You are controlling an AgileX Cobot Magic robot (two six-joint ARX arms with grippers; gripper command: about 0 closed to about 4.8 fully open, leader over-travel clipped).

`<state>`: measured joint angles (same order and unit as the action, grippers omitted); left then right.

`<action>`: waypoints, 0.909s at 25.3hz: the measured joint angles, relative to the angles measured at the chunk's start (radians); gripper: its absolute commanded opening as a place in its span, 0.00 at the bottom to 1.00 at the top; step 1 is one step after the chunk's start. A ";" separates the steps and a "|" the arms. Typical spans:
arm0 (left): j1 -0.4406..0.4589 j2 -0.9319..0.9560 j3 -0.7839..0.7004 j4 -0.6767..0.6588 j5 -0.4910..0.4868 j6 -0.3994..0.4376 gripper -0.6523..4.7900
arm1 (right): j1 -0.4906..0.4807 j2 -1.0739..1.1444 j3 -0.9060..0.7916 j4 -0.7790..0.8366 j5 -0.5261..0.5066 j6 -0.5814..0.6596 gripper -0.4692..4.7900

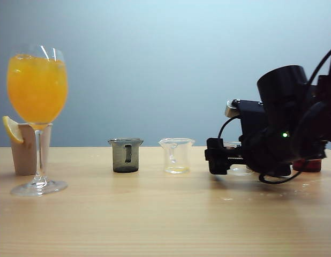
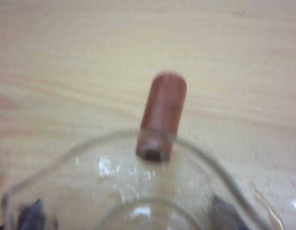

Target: Pick up the third measuring cup from the left, pour the pineapple juice inside into the goblet, and finally put the measuring cup back in its original place.

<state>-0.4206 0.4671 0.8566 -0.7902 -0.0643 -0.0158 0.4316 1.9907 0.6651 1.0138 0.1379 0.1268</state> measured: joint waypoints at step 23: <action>0.000 0.000 0.000 0.000 0.000 0.000 0.11 | 0.001 -0.785 -0.307 -0.352 -0.114 0.031 0.07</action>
<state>-0.4206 0.4671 0.8566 -0.7902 -0.0643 -0.0162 0.4324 1.2057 0.3576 0.6621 0.0242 0.1577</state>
